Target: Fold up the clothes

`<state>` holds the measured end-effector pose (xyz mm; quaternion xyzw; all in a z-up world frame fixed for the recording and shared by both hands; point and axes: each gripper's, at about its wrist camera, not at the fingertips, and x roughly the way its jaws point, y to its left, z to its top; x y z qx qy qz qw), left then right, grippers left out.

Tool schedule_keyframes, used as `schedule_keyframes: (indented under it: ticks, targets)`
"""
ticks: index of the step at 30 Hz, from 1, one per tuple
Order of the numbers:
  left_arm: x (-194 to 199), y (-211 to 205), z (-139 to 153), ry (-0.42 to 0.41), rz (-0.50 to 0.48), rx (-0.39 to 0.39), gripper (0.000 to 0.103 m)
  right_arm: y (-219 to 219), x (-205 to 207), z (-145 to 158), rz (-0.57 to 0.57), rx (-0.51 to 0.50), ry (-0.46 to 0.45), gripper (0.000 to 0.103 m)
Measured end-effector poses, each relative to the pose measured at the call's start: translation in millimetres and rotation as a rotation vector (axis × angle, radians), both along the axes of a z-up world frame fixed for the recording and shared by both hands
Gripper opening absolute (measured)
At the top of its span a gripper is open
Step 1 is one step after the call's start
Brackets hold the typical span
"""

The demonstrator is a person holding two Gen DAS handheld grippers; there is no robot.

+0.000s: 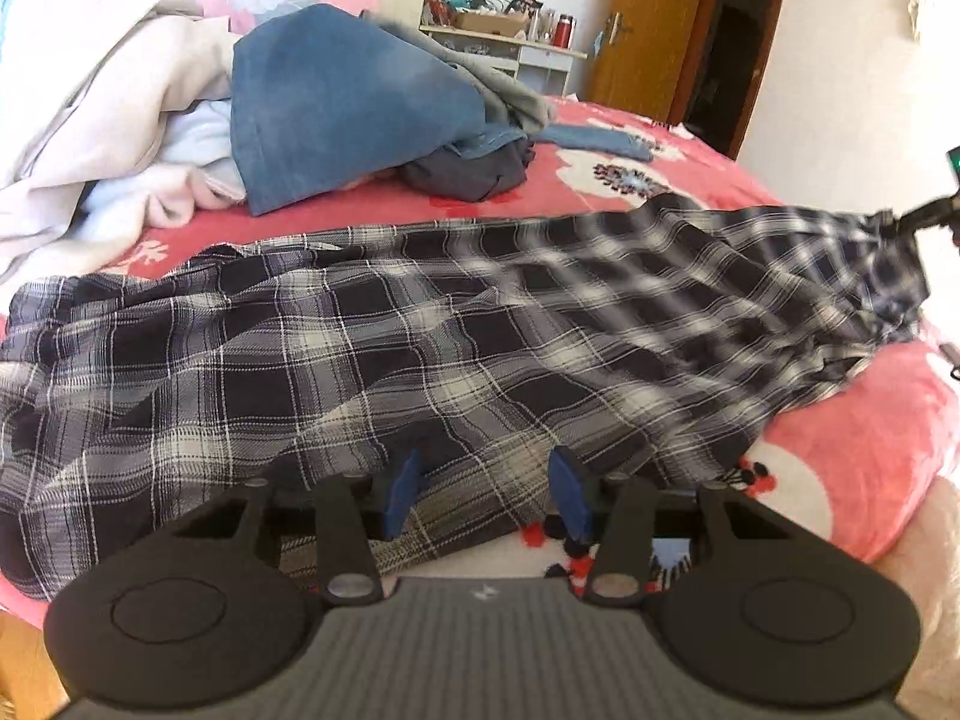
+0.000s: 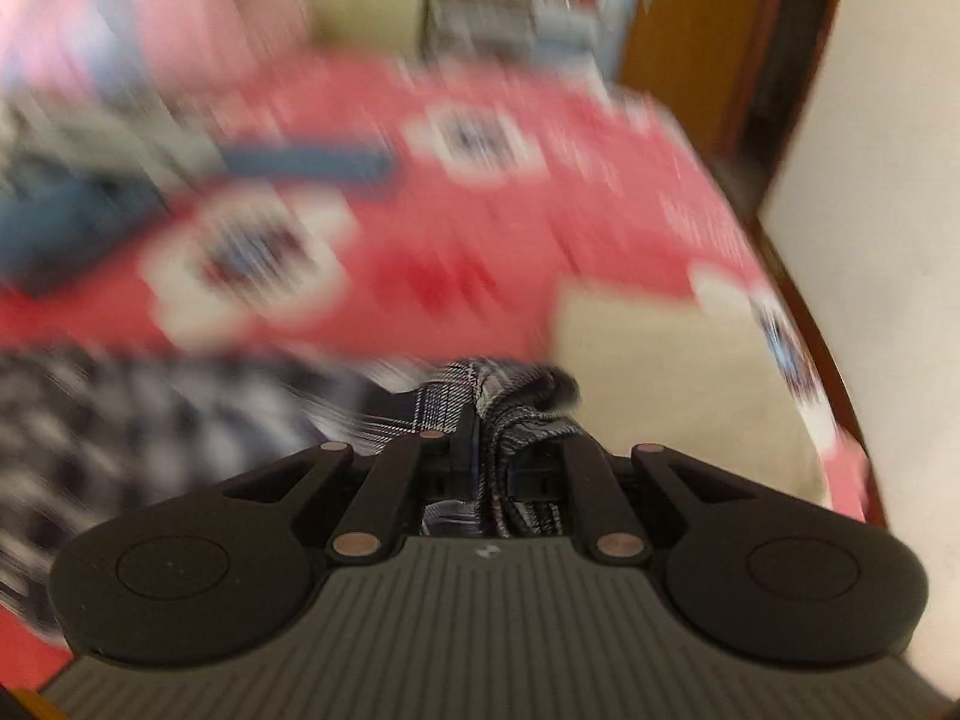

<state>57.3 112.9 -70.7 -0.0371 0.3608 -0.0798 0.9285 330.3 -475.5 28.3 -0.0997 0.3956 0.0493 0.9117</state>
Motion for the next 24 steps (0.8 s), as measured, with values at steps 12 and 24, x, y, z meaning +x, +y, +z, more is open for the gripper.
schedule_keyframes:
  ticks: [12,24]
  targets:
    - [-12.5,24.8,4.0,-0.002,0.07,-0.056,0.049,-30.7,-6.0,-14.2,-0.337,-0.145,-0.153,0.047]
    - [-103.1,110.0,2.6,-0.055,0.353,-0.303,0.065,75.1,-146.9,-23.9,-0.137,0.778,-0.091,0.054]
